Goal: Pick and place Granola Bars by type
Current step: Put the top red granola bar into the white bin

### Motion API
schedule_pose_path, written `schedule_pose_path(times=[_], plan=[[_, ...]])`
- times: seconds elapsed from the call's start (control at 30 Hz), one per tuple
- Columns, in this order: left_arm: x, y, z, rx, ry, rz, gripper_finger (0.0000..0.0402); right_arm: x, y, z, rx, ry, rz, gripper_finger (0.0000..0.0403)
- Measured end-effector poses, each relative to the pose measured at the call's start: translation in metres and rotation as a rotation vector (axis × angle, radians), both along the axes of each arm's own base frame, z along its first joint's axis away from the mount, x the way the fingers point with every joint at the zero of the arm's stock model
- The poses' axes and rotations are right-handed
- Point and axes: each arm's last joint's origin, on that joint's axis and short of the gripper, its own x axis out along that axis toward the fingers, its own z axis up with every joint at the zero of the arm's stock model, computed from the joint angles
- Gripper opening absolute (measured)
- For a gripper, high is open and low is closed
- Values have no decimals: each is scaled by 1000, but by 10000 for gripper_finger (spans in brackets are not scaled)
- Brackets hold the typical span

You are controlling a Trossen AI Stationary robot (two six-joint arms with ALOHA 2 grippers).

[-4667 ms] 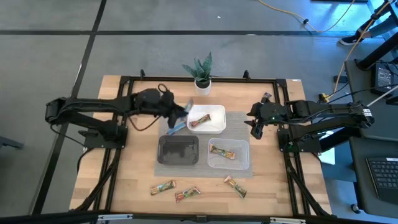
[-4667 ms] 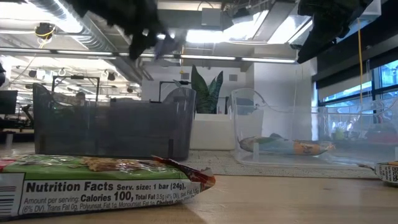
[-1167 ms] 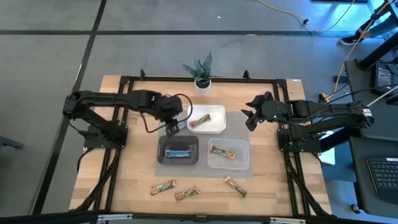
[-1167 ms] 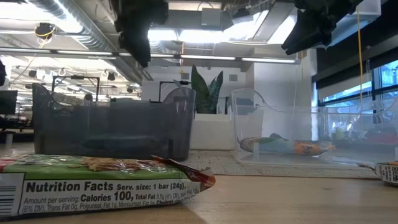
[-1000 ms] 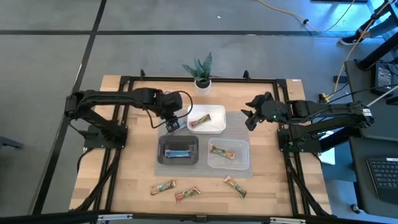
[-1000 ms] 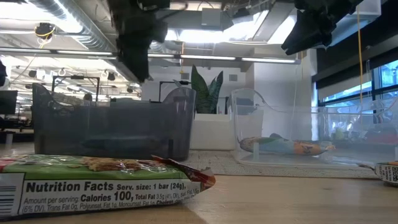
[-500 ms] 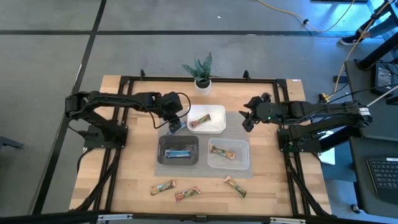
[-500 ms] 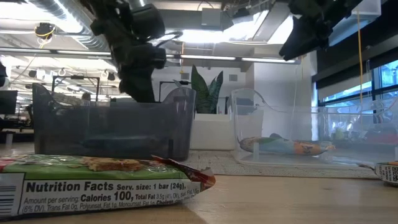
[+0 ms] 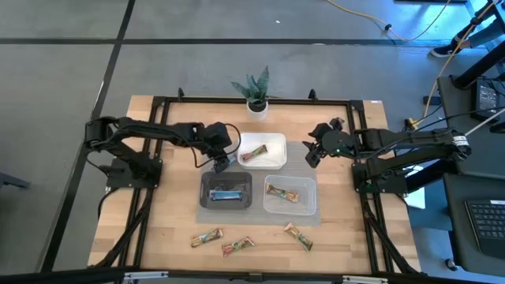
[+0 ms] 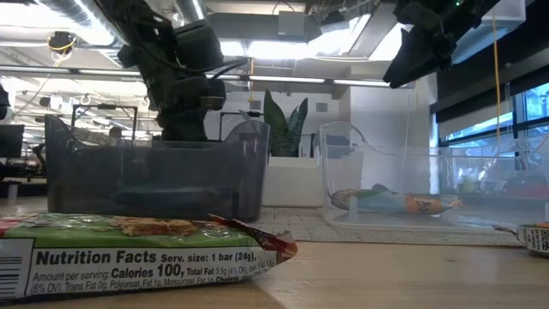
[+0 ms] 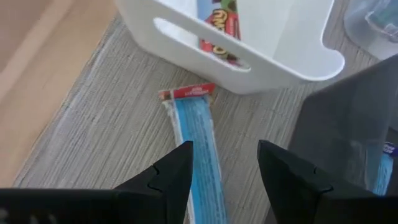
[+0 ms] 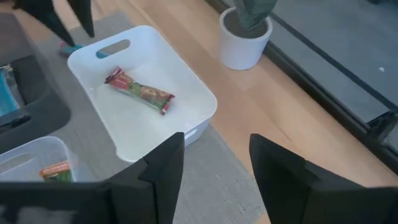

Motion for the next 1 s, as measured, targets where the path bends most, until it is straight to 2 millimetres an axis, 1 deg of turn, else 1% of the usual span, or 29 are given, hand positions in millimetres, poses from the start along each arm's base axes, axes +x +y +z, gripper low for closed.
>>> schedule_pose_path(times=[0.2, 0.3, 0.47, 0.6, 1.0], plan=[[5, -3, -15, -17, 9, -26, 171, 0, -1, 0, -20, -2, -21, 186], [7, -6, -23, -20, 41, -45, 171, 0, -1, 0, -21, -1, -21, 186], [14, -10, -33, -8, 53, -67, 173, 0, -1, 0, -21, -1, -21, 186], [17, -11, -36, 15, 54, -65, 172, 0, -1, 0, -22, 0, -21, 186], [14, -9, -34, 45, 63, -40, 171, 0, -1, 0, -22, 1, -20, 186]])
